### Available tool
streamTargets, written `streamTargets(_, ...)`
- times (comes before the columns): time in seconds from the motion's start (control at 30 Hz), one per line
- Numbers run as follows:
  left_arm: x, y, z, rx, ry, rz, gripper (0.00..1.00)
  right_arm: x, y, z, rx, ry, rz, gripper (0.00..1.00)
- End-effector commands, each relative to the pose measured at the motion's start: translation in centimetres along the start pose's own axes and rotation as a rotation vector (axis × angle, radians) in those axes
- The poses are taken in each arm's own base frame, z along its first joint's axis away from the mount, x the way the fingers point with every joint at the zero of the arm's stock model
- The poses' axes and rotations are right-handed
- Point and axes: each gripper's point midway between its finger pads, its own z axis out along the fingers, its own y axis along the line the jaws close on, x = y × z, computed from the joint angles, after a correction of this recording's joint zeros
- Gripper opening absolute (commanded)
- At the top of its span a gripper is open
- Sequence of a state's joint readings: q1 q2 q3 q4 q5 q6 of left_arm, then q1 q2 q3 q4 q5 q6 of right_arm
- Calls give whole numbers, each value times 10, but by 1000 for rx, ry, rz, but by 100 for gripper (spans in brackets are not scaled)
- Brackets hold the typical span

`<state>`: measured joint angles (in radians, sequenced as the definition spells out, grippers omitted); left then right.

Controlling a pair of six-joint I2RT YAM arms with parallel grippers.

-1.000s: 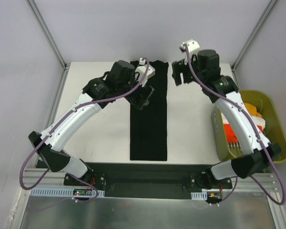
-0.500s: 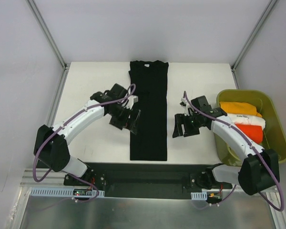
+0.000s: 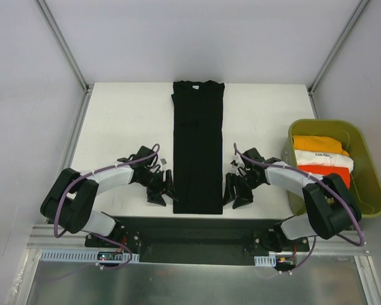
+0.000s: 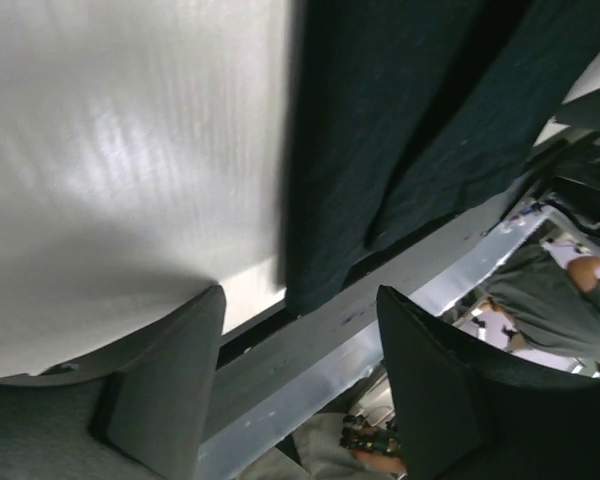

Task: Roll the t-shirts
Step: Roll the T-shirt to the center of the board.

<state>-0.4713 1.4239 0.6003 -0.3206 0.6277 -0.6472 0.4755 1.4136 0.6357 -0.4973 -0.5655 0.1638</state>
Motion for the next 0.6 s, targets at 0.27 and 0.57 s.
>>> streamTargets(0.27,16,14,20,28,38,-48,42,2,10,21,-7,14,30,49)
streamTargets(0.57,24,18,30,-1,89,-69,39,13,5,31,0,78,56,42)
